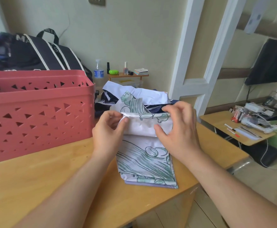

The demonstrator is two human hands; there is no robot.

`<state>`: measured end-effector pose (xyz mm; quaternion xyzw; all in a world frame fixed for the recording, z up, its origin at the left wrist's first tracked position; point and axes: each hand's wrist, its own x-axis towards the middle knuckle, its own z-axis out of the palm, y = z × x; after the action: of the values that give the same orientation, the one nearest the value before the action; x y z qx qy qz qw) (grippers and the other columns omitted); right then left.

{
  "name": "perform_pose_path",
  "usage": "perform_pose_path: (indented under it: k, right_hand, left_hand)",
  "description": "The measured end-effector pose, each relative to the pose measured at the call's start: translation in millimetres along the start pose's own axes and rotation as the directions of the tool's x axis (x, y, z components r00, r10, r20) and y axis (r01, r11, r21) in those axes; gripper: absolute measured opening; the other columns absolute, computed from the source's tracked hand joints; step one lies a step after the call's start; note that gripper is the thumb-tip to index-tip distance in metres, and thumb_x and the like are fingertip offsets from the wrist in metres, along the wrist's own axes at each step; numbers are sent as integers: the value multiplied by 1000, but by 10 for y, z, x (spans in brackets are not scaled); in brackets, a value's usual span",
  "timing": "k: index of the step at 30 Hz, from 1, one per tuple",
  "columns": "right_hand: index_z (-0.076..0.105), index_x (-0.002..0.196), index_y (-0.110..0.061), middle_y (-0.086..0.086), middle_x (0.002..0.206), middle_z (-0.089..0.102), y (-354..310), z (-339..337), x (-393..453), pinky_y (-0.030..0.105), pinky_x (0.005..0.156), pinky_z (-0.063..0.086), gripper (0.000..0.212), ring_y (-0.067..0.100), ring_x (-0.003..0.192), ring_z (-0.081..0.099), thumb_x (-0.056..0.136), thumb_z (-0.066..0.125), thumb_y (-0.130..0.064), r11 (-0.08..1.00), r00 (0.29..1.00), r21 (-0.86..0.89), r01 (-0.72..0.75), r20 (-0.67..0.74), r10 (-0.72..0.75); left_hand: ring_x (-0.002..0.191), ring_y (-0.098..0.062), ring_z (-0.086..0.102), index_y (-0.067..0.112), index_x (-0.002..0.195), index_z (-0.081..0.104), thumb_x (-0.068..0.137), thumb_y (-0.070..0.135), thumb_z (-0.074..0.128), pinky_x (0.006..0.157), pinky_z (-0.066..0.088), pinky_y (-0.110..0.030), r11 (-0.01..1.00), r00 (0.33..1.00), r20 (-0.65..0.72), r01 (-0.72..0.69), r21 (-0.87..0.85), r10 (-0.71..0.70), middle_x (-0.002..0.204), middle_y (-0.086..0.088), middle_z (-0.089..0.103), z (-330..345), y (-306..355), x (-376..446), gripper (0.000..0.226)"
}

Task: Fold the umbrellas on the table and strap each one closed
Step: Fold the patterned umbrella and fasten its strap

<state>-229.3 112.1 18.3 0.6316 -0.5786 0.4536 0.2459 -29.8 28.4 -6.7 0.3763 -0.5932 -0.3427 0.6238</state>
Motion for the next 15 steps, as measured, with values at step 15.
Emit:
perform_pose_path:
  k: [15]
  right_hand:
    - [77, 86, -35, -14, 90, 67, -42, 102, 406, 42, 88, 39, 19, 18, 102, 55, 84, 64, -48, 991, 971, 26, -133, 204, 125]
  left_hand:
    - [89, -4, 71, 34, 96, 77, 89, 11, 81, 93, 57, -34, 993, 997, 33, 79, -92, -77, 93, 15, 78, -48, -15, -2, 25]
